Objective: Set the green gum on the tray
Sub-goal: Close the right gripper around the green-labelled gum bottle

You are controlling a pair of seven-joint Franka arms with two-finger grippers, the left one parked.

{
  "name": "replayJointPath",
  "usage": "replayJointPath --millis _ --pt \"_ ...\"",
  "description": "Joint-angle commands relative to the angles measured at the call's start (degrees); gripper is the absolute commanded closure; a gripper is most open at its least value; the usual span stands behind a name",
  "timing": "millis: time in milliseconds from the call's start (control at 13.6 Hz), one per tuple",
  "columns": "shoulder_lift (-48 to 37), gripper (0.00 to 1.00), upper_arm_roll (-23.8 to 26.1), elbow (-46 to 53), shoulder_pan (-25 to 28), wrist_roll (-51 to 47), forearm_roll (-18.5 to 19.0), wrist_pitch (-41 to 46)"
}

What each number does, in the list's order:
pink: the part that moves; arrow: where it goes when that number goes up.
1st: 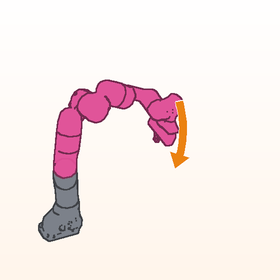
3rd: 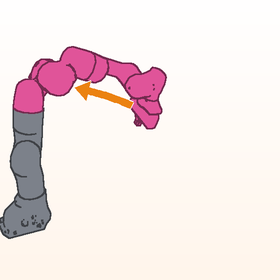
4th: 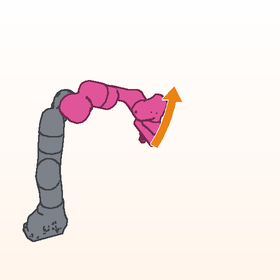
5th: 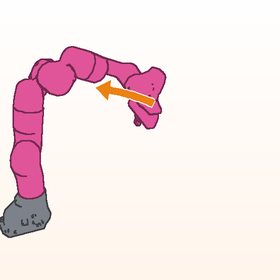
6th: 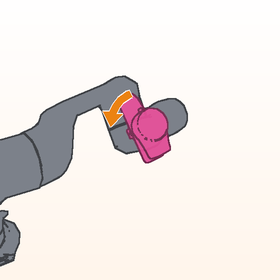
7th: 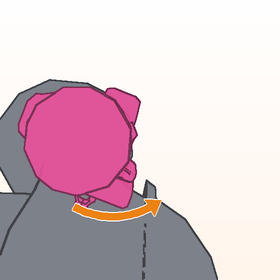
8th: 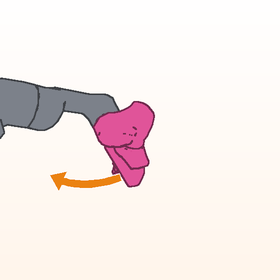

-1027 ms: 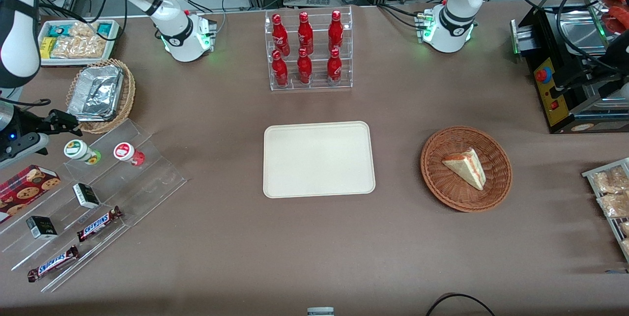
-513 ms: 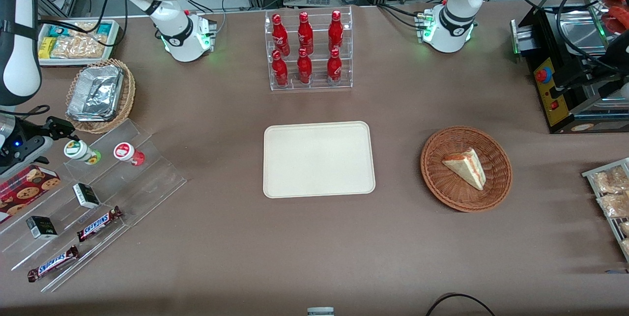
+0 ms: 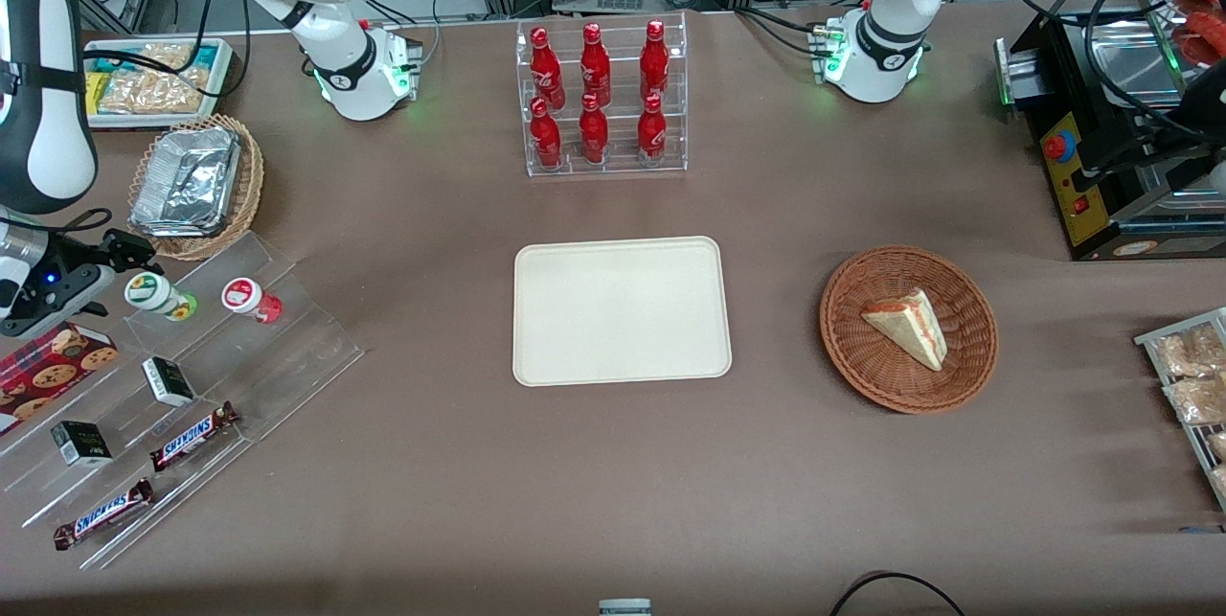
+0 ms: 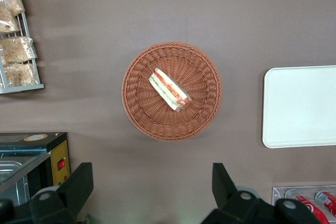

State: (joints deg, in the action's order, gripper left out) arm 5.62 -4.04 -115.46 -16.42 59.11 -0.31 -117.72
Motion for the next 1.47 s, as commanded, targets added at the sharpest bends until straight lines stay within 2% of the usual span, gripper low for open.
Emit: replayJointPath --millis 0,367,440,513,660,733,1100,1393 --pt "-1.31 0.0 0.26 -2.75 -0.81 1.27 -2.41 -2.24" --pt "-1.4 0.01 0.26 -5.3 -0.81 1.27 -2.42 -5.5" --pt "-1.31 0.11 0.26 -5.3 -0.72 1.36 -2.42 -5.67" --pt "-1.31 0.34 0.26 -5.3 -0.72 1.53 -2.33 -5.68" --pt "-1.31 0.92 0.26 -5.3 -0.72 3.29 -2.33 -5.76" --pt "-1.4 1.0 0.26 -5.21 -0.55 3.38 -2.33 -5.68" --pt "-1.84 1.0 1.05 -0.31 0.42 2.51 -1.98 -0.68" --pt "-1.49 1.0 1.05 5.85 5.06 -1.86 -1.72 6.35"
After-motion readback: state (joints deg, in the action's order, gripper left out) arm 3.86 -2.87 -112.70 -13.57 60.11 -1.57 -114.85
